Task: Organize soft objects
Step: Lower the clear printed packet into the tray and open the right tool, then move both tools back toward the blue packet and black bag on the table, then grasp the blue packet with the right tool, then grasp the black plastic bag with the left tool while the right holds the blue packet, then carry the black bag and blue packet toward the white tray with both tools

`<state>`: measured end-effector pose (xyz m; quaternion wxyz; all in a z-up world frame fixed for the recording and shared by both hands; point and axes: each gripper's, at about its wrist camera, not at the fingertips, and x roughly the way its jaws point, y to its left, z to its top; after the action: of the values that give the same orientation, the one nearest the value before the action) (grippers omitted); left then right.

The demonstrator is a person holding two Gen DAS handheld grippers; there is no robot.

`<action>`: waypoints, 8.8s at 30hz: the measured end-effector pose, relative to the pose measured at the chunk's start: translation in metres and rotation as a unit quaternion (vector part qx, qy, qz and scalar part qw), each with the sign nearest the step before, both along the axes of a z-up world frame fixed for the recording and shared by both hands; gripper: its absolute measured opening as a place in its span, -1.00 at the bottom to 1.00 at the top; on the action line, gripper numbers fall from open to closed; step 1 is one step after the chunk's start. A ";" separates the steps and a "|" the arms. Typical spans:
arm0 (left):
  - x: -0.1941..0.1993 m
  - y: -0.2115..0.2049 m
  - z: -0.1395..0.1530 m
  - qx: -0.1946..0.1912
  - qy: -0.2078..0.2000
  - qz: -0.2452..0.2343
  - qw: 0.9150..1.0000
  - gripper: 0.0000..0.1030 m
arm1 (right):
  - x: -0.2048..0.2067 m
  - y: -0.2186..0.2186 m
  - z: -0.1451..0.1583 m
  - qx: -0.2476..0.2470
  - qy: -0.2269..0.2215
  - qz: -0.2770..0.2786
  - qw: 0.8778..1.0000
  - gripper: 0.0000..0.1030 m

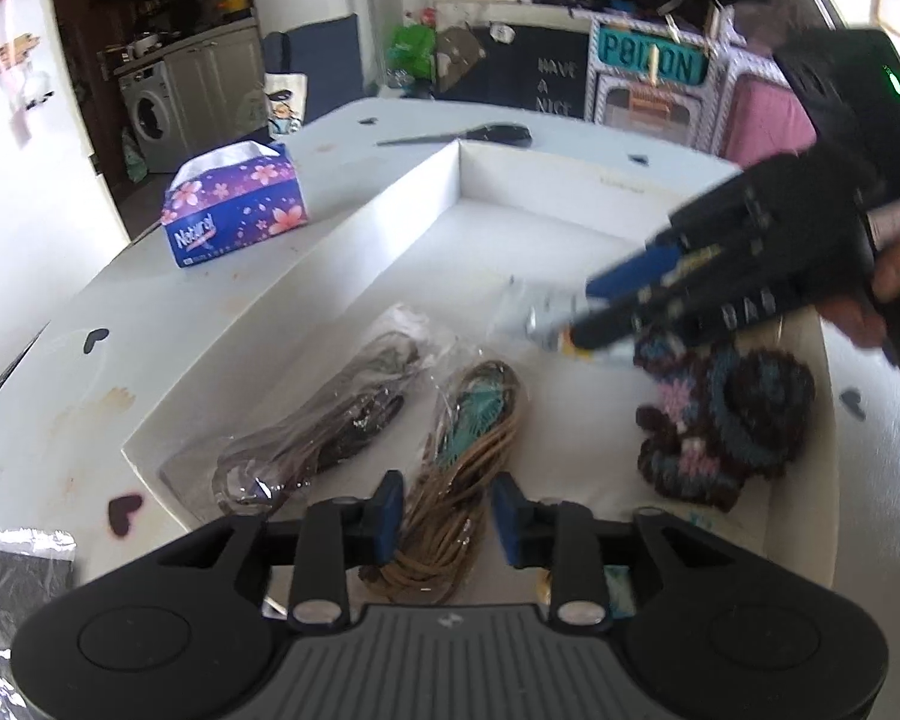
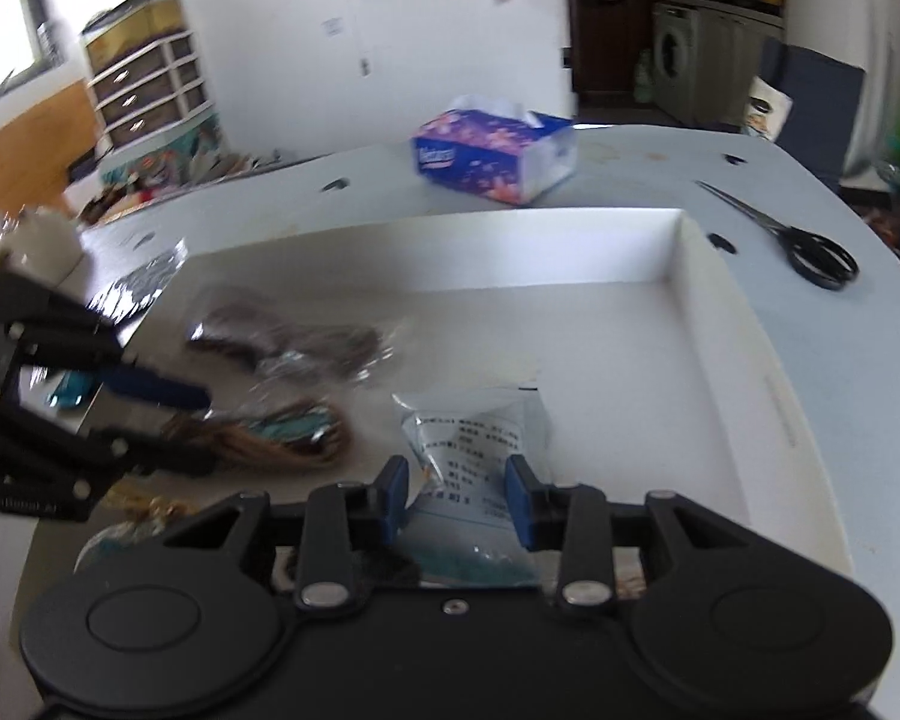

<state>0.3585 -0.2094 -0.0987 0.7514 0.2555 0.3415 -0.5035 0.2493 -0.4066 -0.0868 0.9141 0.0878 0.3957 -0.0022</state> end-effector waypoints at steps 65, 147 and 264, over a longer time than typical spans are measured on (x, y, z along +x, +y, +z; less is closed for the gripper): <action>-0.114 0.070 0.078 -0.145 0.016 0.228 0.963 1.00 | -0.154 0.025 0.098 -0.054 -0.128 -0.082 0.987 1.00; 0.103 0.259 0.007 -0.065 0.011 0.316 0.947 1.00 | 0.105 0.306 -0.012 -0.050 -0.060 0.087 0.993 -0.01; -0.017 -0.091 -0.001 -0.279 0.144 0.392 0.865 0.00 | -0.161 -0.046 0.051 0.015 -0.168 -0.152 0.974 -0.24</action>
<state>0.3414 -0.3005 -0.0992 0.8693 -0.1948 0.3634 -0.2725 0.0886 -0.4523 -0.0360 0.9551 0.1595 0.2188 -0.1204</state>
